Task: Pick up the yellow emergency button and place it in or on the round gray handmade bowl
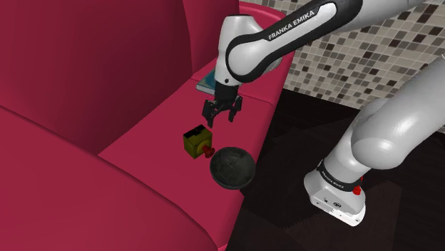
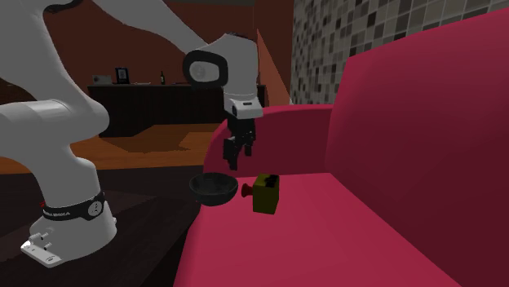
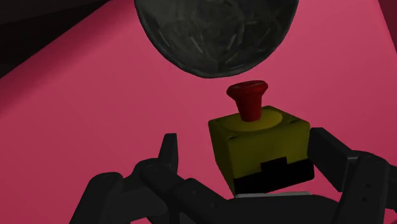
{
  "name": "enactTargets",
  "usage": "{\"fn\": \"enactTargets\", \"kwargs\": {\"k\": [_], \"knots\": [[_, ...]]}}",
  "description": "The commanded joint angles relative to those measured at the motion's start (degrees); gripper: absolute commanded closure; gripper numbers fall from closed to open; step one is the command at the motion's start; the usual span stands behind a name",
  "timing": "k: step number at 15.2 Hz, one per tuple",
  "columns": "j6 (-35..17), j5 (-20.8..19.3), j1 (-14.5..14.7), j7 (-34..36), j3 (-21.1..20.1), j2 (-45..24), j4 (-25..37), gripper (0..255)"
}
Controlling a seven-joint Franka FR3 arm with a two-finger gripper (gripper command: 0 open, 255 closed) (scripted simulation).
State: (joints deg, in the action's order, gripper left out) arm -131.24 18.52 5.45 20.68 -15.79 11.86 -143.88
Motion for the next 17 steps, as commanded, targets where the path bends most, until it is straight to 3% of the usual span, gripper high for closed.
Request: {"fn": "enactTargets", "kwargs": {"k": [1, 5, 13, 17], "knots": [[-3.9, 0.8, 0.5, 0.7, -0.9, -4.6, 0.2, 0], [-9.8, 1.5, 1.6, 2.5, -2.4, -13.7, 2.7, 0], [-16.5, 1.5, 2.6, 2.7, -3.0, -20.1, 2.3, 0], [-16.5, 1.5, 2.7, 2.7, -3.0, -20.1, 2.3, 0]]}}
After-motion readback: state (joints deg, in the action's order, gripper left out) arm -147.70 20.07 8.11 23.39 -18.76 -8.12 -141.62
